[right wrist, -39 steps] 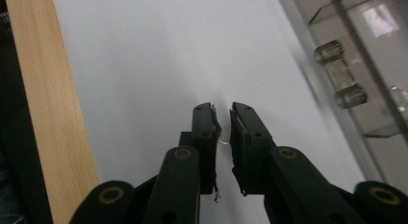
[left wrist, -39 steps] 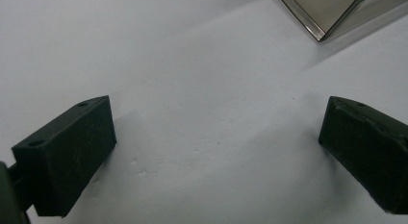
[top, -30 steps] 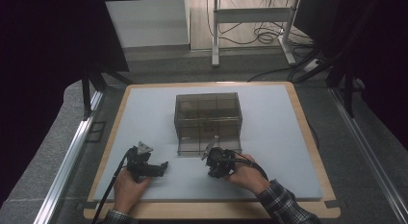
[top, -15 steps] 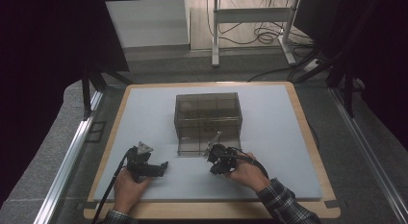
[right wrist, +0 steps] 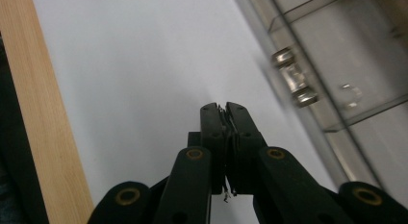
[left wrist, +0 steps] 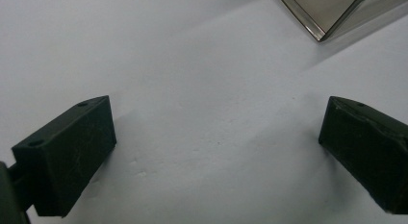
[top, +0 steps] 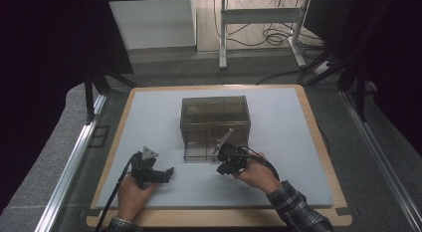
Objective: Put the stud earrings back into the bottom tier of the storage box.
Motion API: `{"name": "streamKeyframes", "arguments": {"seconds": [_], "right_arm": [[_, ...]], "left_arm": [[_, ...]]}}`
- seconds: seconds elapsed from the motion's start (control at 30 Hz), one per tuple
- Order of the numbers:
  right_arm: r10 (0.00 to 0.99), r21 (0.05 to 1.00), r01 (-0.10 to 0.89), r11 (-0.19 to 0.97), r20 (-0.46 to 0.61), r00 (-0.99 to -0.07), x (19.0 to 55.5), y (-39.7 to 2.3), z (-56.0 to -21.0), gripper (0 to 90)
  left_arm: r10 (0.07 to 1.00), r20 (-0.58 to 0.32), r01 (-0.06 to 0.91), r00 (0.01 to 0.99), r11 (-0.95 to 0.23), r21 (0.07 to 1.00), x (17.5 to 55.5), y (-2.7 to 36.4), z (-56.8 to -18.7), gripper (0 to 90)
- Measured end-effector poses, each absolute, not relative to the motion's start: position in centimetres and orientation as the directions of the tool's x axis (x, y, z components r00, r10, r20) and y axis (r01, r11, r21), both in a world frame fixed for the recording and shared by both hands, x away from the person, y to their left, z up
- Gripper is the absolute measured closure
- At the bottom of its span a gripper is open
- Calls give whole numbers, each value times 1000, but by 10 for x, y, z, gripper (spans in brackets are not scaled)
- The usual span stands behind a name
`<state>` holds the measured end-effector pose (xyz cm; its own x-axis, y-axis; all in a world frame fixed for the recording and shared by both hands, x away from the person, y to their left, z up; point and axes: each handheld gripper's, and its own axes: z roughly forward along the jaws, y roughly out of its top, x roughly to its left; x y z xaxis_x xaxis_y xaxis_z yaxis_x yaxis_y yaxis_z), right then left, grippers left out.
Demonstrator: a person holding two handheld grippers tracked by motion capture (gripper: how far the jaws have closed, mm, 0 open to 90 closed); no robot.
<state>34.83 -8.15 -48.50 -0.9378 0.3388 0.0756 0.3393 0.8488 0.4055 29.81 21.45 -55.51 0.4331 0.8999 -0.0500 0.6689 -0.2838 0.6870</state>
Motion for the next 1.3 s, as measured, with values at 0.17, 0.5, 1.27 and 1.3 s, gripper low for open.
{"name": "streamKeyframes", "arguments": {"seconds": [0.17,0.5,1.27,1.3], "right_arm": [[354,436,343,832,60,-933,355,-84,-476,852],[392,479,360,800,35,-919,371,-83,-466,850],[453,520,387,762,-1,-891,406,-72,-478,846],[457,519,390,761,-1,-889,407,-72,-480,846]], "left_arm": [[900,-47,667,434,-286,688,298,215,-555,0],[900,-49,666,433,-283,690,298,214,-555,0],[899,-49,669,434,-285,686,298,215,-555,0],[899,-50,669,434,-285,687,298,215,-555,0]]}}
